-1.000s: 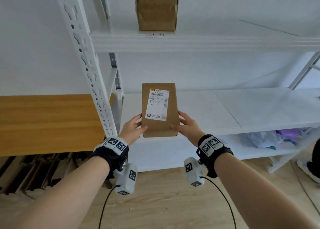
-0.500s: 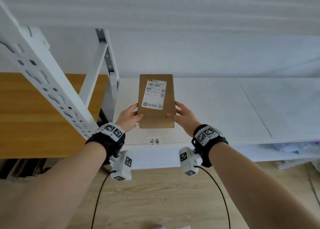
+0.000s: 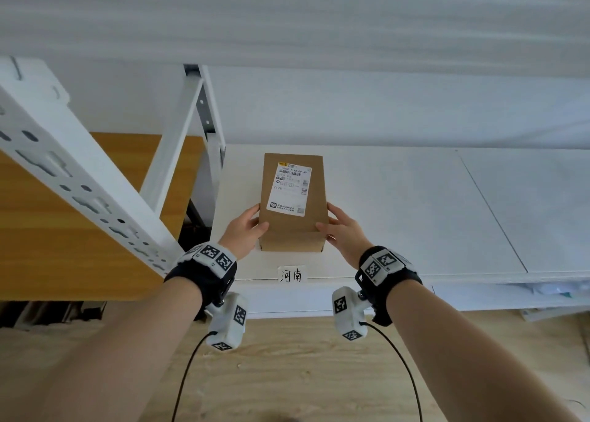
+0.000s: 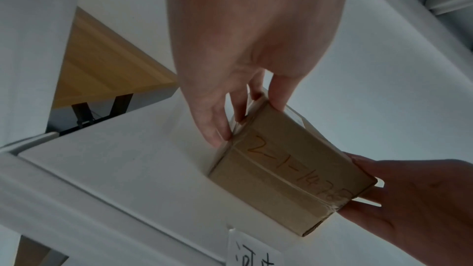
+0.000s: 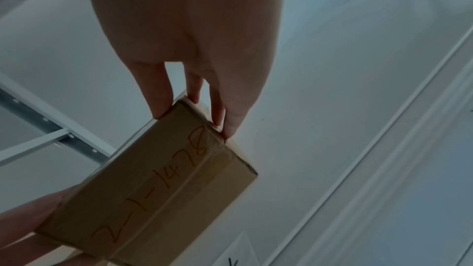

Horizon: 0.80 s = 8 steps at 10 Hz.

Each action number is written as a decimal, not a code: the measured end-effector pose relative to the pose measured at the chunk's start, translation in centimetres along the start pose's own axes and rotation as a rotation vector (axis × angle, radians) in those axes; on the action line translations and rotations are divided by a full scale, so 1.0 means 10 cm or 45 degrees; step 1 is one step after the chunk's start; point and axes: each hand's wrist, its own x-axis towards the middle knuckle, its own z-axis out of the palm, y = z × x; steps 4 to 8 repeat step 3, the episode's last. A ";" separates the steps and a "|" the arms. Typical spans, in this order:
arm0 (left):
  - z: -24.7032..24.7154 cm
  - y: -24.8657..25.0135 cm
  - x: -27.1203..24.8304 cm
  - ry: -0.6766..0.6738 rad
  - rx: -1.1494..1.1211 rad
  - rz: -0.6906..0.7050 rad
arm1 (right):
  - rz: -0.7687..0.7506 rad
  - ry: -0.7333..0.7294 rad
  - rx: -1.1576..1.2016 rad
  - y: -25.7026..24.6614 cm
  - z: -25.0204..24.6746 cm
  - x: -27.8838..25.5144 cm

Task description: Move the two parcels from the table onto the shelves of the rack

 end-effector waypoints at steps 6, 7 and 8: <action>-0.04 -0.02 -0.18 0.102 0.366 0.036 | 0.048 0.085 -0.267 -0.02 -0.05 -0.14; -0.04 -0.02 -0.18 0.102 0.366 0.036 | 0.048 0.085 -0.267 -0.02 -0.05 -0.14; -0.04 -0.02 -0.18 0.102 0.366 0.036 | 0.048 0.085 -0.267 -0.02 -0.05 -0.14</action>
